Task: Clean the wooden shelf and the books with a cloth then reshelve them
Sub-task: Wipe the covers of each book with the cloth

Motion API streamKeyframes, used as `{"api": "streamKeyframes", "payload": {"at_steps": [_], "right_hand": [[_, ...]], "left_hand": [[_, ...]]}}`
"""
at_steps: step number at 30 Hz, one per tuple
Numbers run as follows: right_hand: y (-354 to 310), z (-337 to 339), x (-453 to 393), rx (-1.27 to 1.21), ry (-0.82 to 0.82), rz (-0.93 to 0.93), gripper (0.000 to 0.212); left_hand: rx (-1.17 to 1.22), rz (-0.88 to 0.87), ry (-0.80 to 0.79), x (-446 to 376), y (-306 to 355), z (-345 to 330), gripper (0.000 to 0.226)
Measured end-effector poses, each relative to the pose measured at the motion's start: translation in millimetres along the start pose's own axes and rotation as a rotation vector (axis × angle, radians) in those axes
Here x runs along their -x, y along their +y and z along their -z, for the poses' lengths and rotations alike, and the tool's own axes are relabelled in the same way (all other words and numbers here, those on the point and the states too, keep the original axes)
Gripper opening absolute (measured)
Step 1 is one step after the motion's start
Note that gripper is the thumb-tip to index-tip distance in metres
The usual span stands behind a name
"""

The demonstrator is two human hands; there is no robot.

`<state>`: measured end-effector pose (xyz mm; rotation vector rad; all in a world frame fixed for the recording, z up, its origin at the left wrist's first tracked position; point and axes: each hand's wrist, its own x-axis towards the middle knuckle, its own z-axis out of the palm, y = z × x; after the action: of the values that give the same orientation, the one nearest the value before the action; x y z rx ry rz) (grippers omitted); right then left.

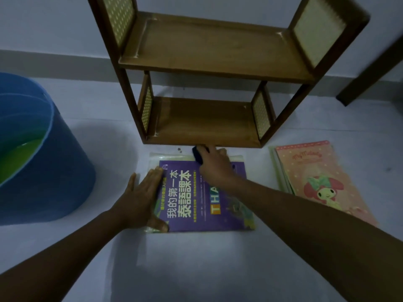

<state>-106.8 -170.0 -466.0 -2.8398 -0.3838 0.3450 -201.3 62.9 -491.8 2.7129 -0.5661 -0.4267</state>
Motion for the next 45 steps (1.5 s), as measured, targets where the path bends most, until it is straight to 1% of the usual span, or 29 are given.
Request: {"api": "streamKeyframes", "payload": {"at_steps": [1,3,5,6,7,8,9,10,12,13,14,16,17,20,22,25,27,31,32,33,34,36,37,39,40,41,42,44,45], "right_hand": [[-6,-5,15,0.042,0.021,0.058,0.066],[-22,-21,60,0.039,0.045,0.285,0.066],[-29,-33,104,-0.038,-0.066,0.55,0.063],[-20,-32,115,-0.06,-0.126,0.606,0.064],[-5,-29,117,-0.075,-0.13,0.593,0.066],[14,-27,115,-0.091,-0.085,0.521,0.066],[33,-22,109,-0.12,-0.021,0.395,0.067],[55,-14,102,-0.146,0.04,0.229,0.066],[98,-2,93,-0.135,0.112,-0.069,0.059],[112,2,94,-0.089,0.136,-0.152,0.054],[122,1,97,-0.037,0.135,-0.184,0.052],[136,-5,107,0.032,0.122,-0.187,0.055],[143,-8,112,0.057,0.112,-0.203,0.057],[157,-7,110,0.085,0.109,-0.269,0.064],[155,-11,108,0.107,0.096,-0.27,0.067],[150,-15,109,0.09,0.085,-0.265,0.069],[153,-13,110,0.096,0.076,-0.256,0.07],[151,-4,111,0.067,0.019,-0.25,0.068],[151,-3,110,0.051,-0.004,-0.231,0.069],[149,3,111,0.035,-0.027,-0.214,0.07],[150,6,112,0.008,-0.053,-0.191,0.07],[147,18,119,-0.074,-0.068,-0.177,0.067],[143,24,123,-0.111,-0.038,-0.182,0.064],[127,39,132,-0.235,0.115,-0.183,0.06],[115,47,135,-0.381,0.206,-0.193,0.056],[104,53,135,-0.587,0.269,-0.229,0.055],[94,59,132,-0.813,0.286,-0.275,0.058],[84,63,119,-1.175,0.231,-0.42,0.074],[83,62,114,-1.344,0.182,-0.481,0.079]], "left_hand": [[-0.002,0.003,0.001,0,-2,1,0.145],[-0.023,-0.003,0.006,-6,-5,3,0.146],[-0.071,-0.02,0.012,-12,-6,2,0.144],[-0.089,-0.028,0.0,-15,-4,0,0.143],[-0.102,-0.029,-0.02,-16,-2,-2,0.143],[-0.111,-0.022,-0.043,-16,1,-4,0.144],[-0.115,-0.009,-0.065,-15,3,-6,0.145],[-0.122,0.006,-0.07,-14,4,-7,0.146],[-0.144,0.039,-0.086,-10,4,-3,0.148],[-0.164,0.042,-0.095,-7,4,2,0.147],[-0.21,0.022,-0.084,-3,3,5,0.143],[-0.272,-0.03,-0.053,0,11,8,0.129],[-0.267,-0.063,-0.074,-2,20,7,0.124],[-0.231,-0.194,-0.019,-12,63,-9,0.105],[-0.289,-0.174,-0.046,-17,84,-28,0.097],[-0.307,-0.055,-0.149,-27,92,-31,0.091],[-0.356,-0.044,-0.16,-33,97,-33,0.078],[-0.524,-0.091,-0.175,-32,120,-44,0.045],[-0.586,-0.141,-0.123,-29,125,-42,0.036],[-0.648,-0.207,-0.061,-28,130,-34,0.032],[-0.678,-0.293,0.028,-28,134,-23,0.034],[-0.601,-0.381,0.175,-31,142,16,0.039],[-0.524,-0.379,0.227,-32,145,42,0.039],[-0.359,-0.323,0.315,-34,152,92,0.032],[-0.271,-0.284,0.356,-34,153,113,0.028],[-0.128,-0.231,0.369,-31,155,130,0.026],[0.046,-0.172,0.366,-26,155,140,0.024],[0.424,-0.06,0.346,-15,155,140,0.016],[0.549,-0.016,0.378,-9,154,133,0.012]]}}
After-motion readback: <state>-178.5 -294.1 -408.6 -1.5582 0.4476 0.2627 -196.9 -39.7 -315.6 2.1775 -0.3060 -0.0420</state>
